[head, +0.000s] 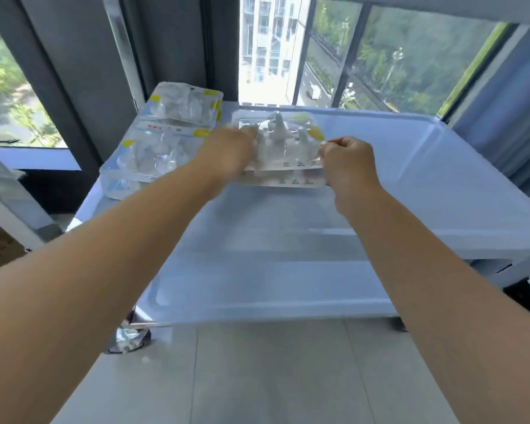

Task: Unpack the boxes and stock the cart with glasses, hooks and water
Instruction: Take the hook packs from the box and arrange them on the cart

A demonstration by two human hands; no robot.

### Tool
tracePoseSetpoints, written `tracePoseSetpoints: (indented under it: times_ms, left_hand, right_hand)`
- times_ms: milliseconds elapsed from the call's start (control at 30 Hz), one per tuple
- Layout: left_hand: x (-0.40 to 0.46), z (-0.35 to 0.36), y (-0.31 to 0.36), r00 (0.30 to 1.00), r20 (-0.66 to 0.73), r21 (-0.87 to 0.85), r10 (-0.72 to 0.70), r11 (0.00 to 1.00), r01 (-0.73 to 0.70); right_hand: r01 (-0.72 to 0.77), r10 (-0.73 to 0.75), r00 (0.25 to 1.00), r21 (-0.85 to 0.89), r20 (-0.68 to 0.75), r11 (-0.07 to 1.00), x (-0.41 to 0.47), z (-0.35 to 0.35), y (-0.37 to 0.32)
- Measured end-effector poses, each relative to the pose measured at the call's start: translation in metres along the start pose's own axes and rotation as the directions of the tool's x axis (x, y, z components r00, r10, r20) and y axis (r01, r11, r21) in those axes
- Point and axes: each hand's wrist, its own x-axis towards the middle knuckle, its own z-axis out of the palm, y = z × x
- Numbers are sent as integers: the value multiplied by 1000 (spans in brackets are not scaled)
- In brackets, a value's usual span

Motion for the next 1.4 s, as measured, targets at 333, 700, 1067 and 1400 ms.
tracePoseSetpoints:
  times_ms: [333, 700, 1067, 1400]
  left_hand:
    - [55, -3, 9, 990, 137, 234, -39, 972, 6]
    - [100, 22, -1, 992, 89, 600, -91, 800, 20]
    - [97, 22, -7, 998, 46, 695, 45, 716, -64]
    - [115, 19, -5, 982, 122, 853, 144, 490, -177]
  right_hand:
    - [-17, 16, 999, 15, 45, 1000, 58, 26, -1]
    - [75, -61, 994, -171, 85, 982, 106, 45, 13]
    - [251, -164, 879, -142, 447, 957, 107, 23, 28]
    - [450, -272, 874, -457, 402, 767, 139, 52, 28]
